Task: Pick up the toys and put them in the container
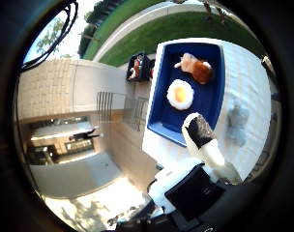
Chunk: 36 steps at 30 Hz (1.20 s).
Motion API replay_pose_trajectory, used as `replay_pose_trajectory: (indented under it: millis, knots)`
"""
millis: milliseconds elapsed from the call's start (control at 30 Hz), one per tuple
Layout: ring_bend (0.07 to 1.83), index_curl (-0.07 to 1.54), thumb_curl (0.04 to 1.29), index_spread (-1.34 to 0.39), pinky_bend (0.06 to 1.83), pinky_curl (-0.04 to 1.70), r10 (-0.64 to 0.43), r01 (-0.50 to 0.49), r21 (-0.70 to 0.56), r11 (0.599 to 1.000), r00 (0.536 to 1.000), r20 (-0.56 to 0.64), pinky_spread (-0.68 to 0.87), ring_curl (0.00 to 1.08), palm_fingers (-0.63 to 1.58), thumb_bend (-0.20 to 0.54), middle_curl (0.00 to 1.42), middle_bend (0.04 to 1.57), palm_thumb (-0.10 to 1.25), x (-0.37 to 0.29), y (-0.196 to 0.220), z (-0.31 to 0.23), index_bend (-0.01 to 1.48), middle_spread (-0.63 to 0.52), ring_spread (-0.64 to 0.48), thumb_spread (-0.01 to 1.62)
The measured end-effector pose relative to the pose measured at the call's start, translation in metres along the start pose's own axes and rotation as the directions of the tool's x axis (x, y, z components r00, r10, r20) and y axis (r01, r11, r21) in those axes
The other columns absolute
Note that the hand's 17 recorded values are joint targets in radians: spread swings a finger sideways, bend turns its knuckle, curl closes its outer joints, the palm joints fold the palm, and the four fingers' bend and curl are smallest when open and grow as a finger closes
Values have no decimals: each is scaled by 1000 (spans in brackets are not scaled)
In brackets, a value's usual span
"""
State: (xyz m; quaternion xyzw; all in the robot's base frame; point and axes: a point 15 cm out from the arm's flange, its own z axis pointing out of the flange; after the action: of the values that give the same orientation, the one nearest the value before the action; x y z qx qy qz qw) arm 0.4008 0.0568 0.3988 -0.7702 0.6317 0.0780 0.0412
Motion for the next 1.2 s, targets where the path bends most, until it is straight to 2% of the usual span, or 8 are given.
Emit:
replay_pose_trajectory:
  millis: [133,400,533,733,933,1100,1200]
  knots:
    - [537,338,441,-198,768,416,58,-61,-55,997,997,-47,502,307,47,-29,356,183,648,34,40,27,149,126,317,1177]
    - [527,300,423,-163,769,383,124,-128,-61,990,990,-66,504,305,62,-26,342,175,634,81,58,99,159,127,320,1185]
    - [518,292,419,-151,769,368,131,-135,-49,990,989,-71,503,304,71,-25,336,175,633,91,58,147,167,127,321,1186]
    - [506,288,415,-137,764,347,146,-144,29,989,985,-90,503,303,87,-25,329,172,635,106,39,183,171,121,320,1176]
    - [500,288,416,-111,784,329,158,-159,-9,987,984,-87,509,302,116,-20,320,168,667,111,36,212,173,114,323,1158]
    - [619,264,421,-66,870,324,161,-164,-27,986,983,-85,521,321,334,-19,333,203,703,112,33,224,127,61,315,1140]
    - [778,227,429,-88,1054,368,162,-166,-45,985,983,-83,506,364,631,-12,369,285,751,113,33,230,102,-5,271,1127]
